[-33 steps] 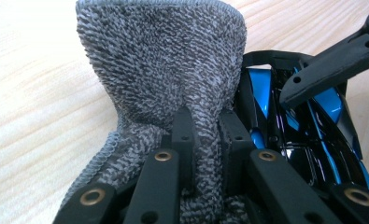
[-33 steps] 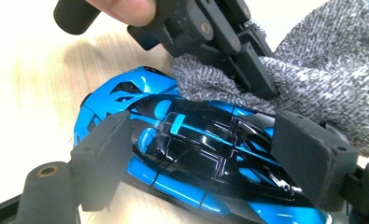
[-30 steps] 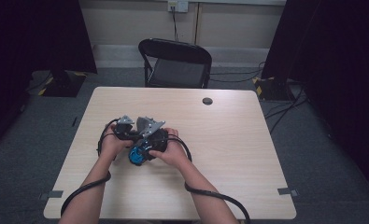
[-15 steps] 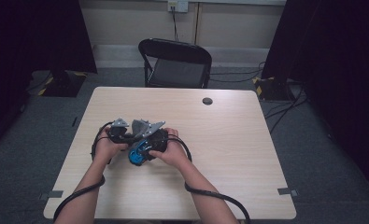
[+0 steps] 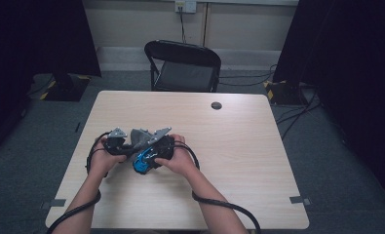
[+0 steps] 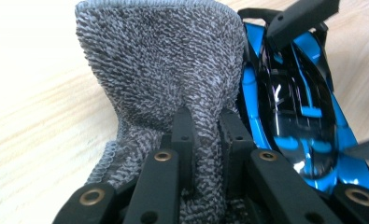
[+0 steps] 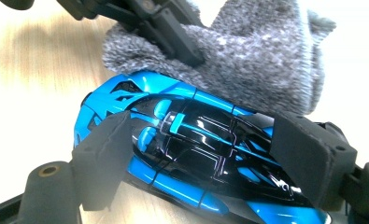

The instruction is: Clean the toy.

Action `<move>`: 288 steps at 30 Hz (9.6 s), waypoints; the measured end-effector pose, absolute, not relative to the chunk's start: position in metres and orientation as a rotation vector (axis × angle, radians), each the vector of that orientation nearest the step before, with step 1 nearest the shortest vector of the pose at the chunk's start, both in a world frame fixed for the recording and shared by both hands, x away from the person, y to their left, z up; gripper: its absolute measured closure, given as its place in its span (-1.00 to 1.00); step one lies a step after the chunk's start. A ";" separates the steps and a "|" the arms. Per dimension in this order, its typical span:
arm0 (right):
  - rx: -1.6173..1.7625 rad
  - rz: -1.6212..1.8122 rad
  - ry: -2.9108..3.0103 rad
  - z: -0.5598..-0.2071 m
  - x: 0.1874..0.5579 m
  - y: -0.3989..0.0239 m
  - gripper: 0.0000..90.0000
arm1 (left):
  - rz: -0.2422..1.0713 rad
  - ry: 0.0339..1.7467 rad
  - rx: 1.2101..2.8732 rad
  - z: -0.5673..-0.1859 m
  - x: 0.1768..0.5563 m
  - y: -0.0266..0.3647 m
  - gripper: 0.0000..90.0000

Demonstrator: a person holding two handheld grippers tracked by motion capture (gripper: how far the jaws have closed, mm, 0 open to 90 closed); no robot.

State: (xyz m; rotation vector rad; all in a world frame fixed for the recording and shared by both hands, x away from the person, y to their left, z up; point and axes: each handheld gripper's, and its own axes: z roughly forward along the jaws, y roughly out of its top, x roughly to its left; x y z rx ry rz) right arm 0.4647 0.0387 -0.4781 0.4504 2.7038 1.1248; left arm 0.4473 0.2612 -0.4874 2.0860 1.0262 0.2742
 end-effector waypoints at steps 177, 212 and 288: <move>0.542 1.246 2.720 -0.498 0.427 -0.168 0.08 | 0.357 0.905 2.175 -0.502 0.442 0.188 -0.44; 0.548 1.249 2.724 -0.498 0.428 -0.168 0.08 | 0.307 1.016 2.212 -0.494 0.472 0.157 -0.50; 0.767 1.301 2.655 -0.412 0.468 -0.103 0.77 | 0.272 0.790 2.009 -0.440 0.430 0.146 -0.43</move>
